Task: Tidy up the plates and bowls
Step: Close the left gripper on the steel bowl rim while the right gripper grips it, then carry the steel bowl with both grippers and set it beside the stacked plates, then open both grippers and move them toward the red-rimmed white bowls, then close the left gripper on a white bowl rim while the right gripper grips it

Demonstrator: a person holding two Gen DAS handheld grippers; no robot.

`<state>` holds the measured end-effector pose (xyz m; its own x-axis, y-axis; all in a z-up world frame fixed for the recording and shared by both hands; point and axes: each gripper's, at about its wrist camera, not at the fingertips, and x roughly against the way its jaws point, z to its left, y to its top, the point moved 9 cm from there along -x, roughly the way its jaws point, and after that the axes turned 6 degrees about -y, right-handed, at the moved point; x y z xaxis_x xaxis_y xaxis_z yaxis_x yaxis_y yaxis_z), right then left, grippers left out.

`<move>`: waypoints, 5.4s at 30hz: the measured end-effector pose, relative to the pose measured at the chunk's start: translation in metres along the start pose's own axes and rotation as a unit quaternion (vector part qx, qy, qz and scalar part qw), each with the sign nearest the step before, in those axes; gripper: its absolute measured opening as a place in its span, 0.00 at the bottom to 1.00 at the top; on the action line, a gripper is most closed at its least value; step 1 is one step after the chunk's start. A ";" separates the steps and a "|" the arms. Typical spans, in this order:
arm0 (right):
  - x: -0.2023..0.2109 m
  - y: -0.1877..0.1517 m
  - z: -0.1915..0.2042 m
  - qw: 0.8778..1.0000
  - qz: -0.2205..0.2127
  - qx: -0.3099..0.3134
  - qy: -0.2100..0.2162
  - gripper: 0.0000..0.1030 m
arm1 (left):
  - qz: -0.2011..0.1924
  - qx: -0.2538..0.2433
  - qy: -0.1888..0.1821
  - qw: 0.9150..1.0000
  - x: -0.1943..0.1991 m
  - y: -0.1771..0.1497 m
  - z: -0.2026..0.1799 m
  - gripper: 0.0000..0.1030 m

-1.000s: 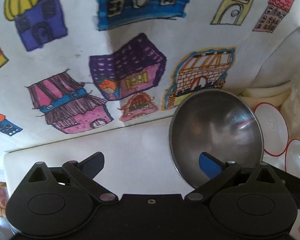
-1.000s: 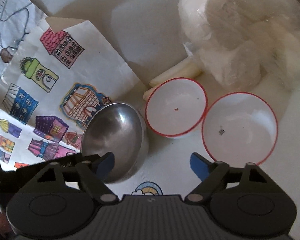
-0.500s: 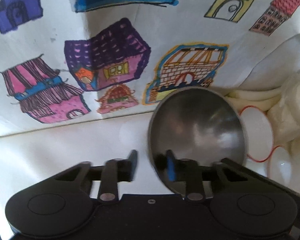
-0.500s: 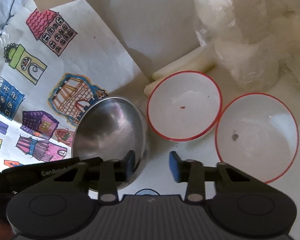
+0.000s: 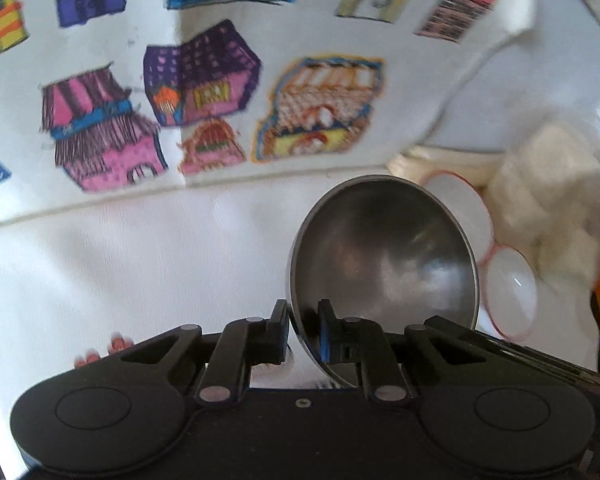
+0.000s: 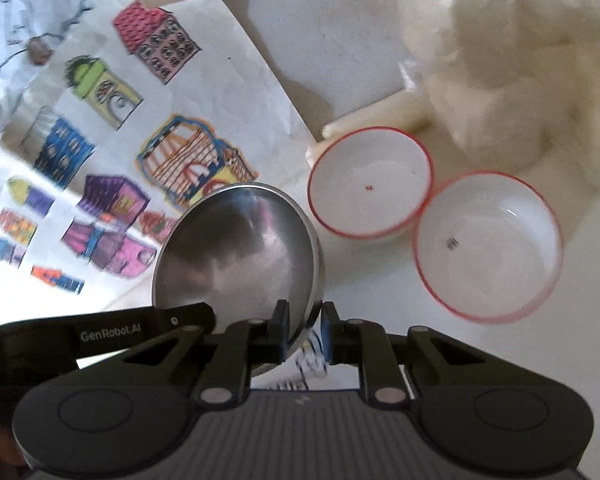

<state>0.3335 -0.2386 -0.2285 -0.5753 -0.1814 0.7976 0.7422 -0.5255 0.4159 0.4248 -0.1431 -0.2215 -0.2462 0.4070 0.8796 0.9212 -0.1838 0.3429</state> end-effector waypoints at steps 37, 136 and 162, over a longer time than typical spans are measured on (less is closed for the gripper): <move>0.122 -0.127 -0.150 0.989 0.119 0.091 0.003 0.19 | 0.076 -0.009 0.011 0.997 0.022 -0.197 -0.131 0.19; 0.039 0.046 -0.155 0.996 -0.012 0.091 -0.012 0.79 | -0.004 -0.005 0.140 0.990 -0.061 -0.007 -0.115 0.98; 0.010 0.042 -0.123 0.995 0.014 0.102 0.010 0.20 | 0.001 0.054 0.048 0.997 -0.081 0.001 -0.131 0.24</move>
<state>0.3166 -0.3652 -0.2567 -0.5582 -0.2112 0.8024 0.8116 -0.3398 0.4751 0.4061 -0.2934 -0.2496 -0.2671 0.3180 0.9097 0.9477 -0.0844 0.3078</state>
